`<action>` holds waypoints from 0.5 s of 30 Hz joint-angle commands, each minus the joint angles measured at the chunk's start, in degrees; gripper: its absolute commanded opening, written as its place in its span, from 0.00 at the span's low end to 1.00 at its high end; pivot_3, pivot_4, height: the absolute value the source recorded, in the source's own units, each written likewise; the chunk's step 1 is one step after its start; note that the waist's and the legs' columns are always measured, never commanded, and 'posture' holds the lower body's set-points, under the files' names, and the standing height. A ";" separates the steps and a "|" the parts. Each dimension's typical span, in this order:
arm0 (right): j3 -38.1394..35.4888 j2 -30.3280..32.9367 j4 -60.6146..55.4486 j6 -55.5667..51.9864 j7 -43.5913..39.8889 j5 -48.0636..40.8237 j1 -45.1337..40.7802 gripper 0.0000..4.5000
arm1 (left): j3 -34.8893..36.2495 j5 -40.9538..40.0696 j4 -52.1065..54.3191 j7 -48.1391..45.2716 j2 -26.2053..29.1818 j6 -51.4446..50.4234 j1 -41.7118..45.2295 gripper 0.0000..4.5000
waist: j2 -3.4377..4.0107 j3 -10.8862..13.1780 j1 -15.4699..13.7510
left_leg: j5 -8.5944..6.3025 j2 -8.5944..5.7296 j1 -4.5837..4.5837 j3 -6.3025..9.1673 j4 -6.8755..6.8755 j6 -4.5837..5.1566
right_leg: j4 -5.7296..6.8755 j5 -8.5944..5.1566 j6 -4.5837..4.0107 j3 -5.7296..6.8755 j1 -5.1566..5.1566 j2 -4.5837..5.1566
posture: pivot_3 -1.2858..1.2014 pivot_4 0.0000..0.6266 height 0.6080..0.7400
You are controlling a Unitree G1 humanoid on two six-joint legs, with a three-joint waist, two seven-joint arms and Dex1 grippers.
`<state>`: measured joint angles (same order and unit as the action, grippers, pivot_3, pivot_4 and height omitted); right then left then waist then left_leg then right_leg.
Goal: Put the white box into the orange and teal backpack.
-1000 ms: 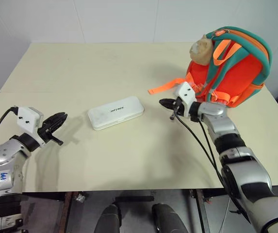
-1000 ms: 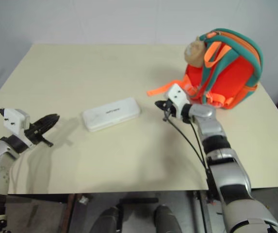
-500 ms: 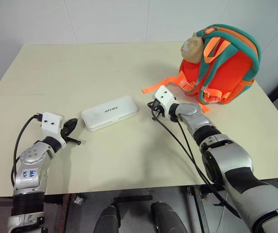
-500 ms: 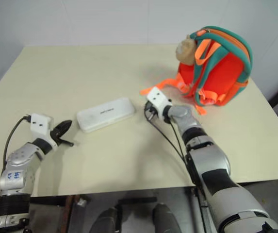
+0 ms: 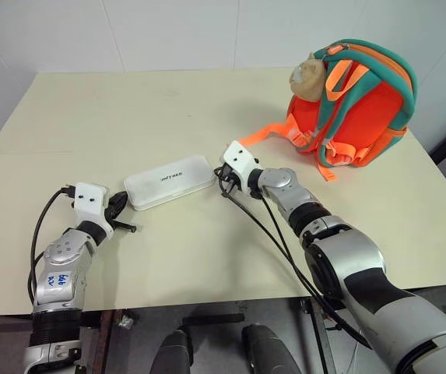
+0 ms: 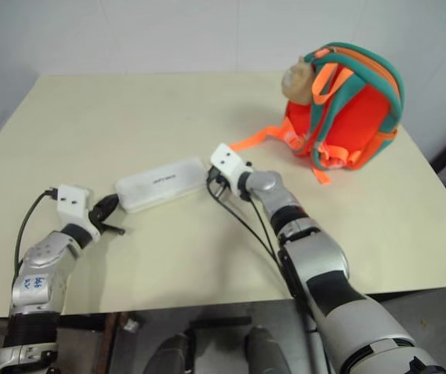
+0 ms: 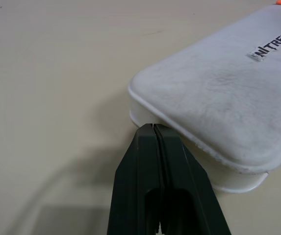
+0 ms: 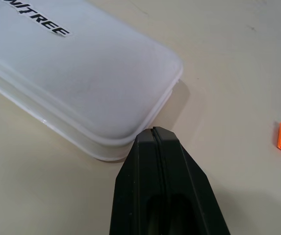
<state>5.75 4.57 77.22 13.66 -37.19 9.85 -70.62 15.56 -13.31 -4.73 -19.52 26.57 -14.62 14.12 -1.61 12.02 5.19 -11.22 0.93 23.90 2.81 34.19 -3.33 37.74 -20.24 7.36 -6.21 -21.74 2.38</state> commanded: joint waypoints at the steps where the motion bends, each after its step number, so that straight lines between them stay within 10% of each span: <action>1: -0.35 -1.21 -1.59 1.86 -3.58 -0.47 0.53 0.00 | -0.40 -2.00 4.03 -2.79 -0.05 -0.32 -1.44 0.01 | 0.00 0.00 0.06 | 0.00 0.00 0.00 0.00 0.00 0.00 | 0.00 0.00 0.00 0.00 0.00 0.00 | 0.52 0.24 1.00; 15: -2.14 7.17 -15.17 0.88 -22.36 -6.30 13.17 0.00 | -2.72 -5.83 11.18 -11.56 0.31 -3.93 -6.84 0.01 | -0.02 -0.01 -0.50 | 0.00 -0.03 -0.03 0.07 0.00 0.00 | -0.13 -0.01 0.01 0.07 0.15 0.04 | 0.52 0.24 1.00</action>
<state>3.35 12.04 65.71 14.85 -55.73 4.99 -58.74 14.63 -17.87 2.94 -29.47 27.29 -18.83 7.42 -1.63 12.01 4.69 -11.23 0.88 23.88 2.87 34.19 -3.33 37.58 -20.25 7.38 -6.14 -21.58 2.44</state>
